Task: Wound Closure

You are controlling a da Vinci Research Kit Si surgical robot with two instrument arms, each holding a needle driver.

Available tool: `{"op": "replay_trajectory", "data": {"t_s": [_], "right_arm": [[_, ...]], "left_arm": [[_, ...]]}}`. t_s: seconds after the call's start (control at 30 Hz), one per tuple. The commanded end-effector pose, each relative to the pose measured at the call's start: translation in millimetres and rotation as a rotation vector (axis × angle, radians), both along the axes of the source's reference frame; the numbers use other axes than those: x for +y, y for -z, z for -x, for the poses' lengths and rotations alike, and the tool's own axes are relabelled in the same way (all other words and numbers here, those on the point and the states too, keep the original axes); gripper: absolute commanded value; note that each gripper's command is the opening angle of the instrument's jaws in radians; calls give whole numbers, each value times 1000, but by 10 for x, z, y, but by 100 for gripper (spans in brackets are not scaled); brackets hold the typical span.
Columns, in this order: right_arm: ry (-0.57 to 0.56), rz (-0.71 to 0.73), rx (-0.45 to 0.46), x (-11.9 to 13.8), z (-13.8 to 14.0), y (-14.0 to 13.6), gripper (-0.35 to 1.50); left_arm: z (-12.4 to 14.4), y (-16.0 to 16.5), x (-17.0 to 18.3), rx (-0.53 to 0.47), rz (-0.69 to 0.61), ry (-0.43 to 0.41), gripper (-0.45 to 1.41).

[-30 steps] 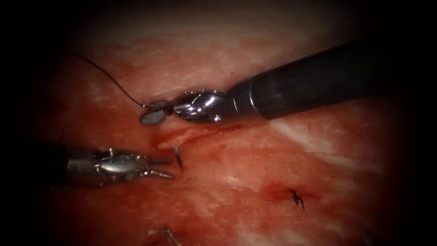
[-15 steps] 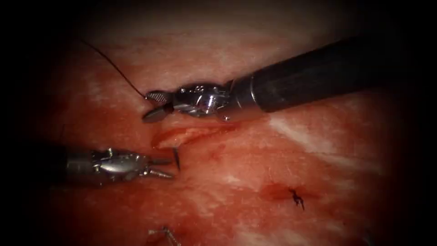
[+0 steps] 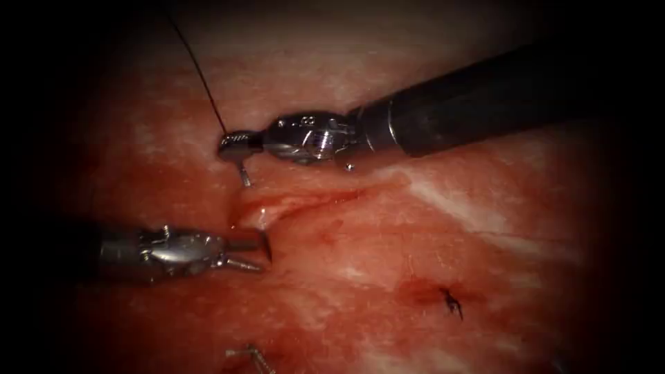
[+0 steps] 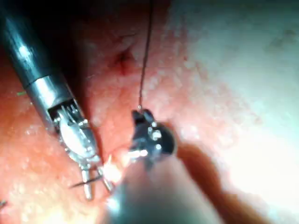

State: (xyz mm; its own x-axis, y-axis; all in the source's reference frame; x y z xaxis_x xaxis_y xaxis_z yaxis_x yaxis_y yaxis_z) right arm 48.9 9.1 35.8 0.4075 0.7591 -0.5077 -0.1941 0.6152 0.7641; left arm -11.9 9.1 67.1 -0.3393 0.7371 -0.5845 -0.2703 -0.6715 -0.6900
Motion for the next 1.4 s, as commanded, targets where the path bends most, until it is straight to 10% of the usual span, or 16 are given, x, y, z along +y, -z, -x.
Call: {"op": "replay_trajectory", "data": {"t_s": [0.03,0.77,0.93,1.4], "right_arm": [[-18,-82,-30,-2,-6,-4,-35],[69,-318,-48,-48,12,16,-35],[-20,-302,-7,-30,19,-1,89],[-108,-228,46,7,61,-31,106]], "left_arm": [[5,-5,-8,1,-6,0,14],[4,-3,-8,0,-6,-1,15],[-6,4,-15,12,33,-7,29],[-4,35,-30,129,399,-99,76]]}}
